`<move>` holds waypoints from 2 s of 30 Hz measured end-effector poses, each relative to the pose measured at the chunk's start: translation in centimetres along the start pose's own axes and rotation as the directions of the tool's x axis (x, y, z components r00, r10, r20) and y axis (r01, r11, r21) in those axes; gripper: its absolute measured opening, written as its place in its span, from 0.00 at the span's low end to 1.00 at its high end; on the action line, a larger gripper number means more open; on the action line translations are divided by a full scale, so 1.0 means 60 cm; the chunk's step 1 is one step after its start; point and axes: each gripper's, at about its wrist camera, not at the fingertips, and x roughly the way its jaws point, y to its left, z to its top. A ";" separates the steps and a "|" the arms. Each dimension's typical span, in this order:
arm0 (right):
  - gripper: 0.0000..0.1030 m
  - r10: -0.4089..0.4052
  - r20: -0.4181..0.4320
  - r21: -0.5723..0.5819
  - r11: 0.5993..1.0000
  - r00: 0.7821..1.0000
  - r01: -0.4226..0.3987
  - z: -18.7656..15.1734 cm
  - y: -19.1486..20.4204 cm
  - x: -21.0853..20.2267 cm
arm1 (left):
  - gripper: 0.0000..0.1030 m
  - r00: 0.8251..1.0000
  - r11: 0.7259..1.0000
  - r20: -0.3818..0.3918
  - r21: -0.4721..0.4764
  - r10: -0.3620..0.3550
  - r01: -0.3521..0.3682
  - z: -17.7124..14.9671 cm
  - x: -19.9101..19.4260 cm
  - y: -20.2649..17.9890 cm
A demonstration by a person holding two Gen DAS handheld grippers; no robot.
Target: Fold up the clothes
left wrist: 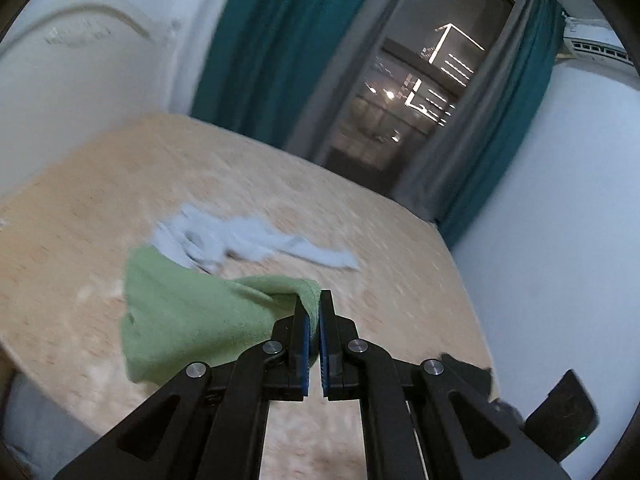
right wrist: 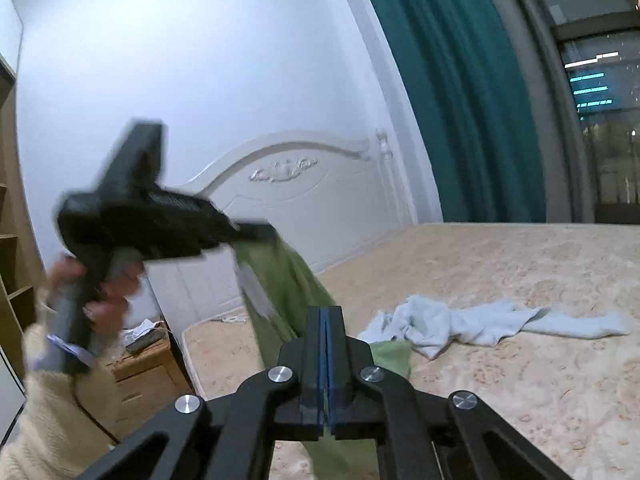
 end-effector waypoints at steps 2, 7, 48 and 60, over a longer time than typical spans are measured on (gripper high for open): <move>0.33 0.011 -0.051 0.000 1.000 0.999 -0.011 -0.021 -0.006 0.044 | 0.03 0.999 1.000 0.046 0.015 0.021 -0.021 0.011 -0.029 0.007; 0.48 0.054 -0.207 0.028 0.998 0.977 -0.050 -0.100 -0.021 0.157 | 0.03 0.995 0.997 0.070 0.012 0.075 -0.076 0.035 -0.063 0.012; 0.68 0.494 -0.440 0.077 0.853 0.750 -0.517 -0.258 0.222 0.325 | 0.03 0.976 0.959 0.079 -0.216 0.205 -0.184 0.035 -0.203 0.158; 0.02 0.183 -0.371 0.201 0.973 0.910 -0.114 -0.227 0.139 0.307 | 0.03 0.969 0.946 0.143 -0.285 0.200 -0.153 0.010 -0.260 0.182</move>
